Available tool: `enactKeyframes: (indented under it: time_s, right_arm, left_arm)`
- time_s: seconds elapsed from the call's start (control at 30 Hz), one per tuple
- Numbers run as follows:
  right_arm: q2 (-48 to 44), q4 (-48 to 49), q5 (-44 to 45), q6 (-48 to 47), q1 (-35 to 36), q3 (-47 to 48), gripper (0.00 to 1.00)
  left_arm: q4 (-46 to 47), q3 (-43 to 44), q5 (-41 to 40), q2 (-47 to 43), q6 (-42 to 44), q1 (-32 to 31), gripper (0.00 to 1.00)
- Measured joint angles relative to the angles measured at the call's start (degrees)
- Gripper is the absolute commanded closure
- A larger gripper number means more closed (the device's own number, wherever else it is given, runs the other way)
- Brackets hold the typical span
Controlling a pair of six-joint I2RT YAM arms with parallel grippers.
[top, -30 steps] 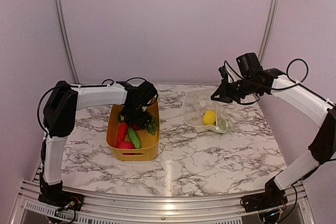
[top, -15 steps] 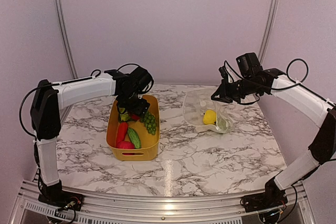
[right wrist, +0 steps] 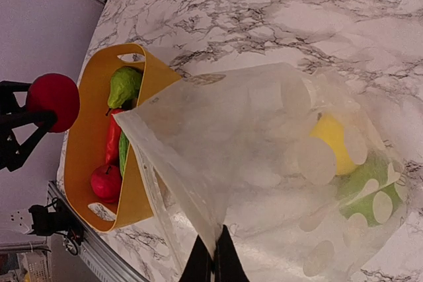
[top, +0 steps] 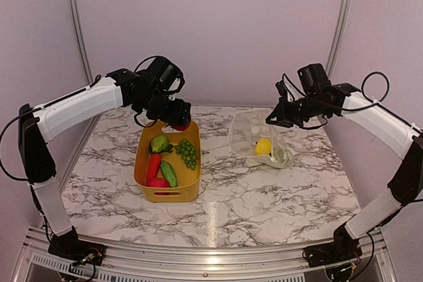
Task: Place the food in the zip-top bag and seal the zipper
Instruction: Place the fake fruit in the zipper food storage bag.
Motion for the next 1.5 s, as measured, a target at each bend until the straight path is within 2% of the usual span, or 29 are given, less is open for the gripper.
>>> enactKeyframes:
  time_s: [0.47,0.7,1.07,1.23,1.5]
  right_arm:
    - [0.09,-0.94,0.00,0.02,0.52,3.23,1.00]
    - [0.13,-0.98,-0.07,0.09,1.11,3.43,1.00]
    - [0.15,-1.38,-1.22,0.28,1.16,3.93,1.00]
    - [0.13,-1.38,-1.75,0.48,1.16,3.87,1.00]
    - [0.13,-1.38,-2.40,1.01,1.18,3.72,1.00]
  left_arm:
    - [17.90,1.27,16.87,-2.16,-4.79,-9.09,0.35]
    - [22.08,2.84,20.04,-0.57,-6.29,-12.22,0.36]
    - [21.99,4.79,17.86,6.95,-7.61,-14.51,0.35]
    - [20.96,8.41,15.02,10.67,-9.18,-14.67,0.27]
    - [18.64,13.22,8.70,14.64,-12.22,-14.67,0.30]
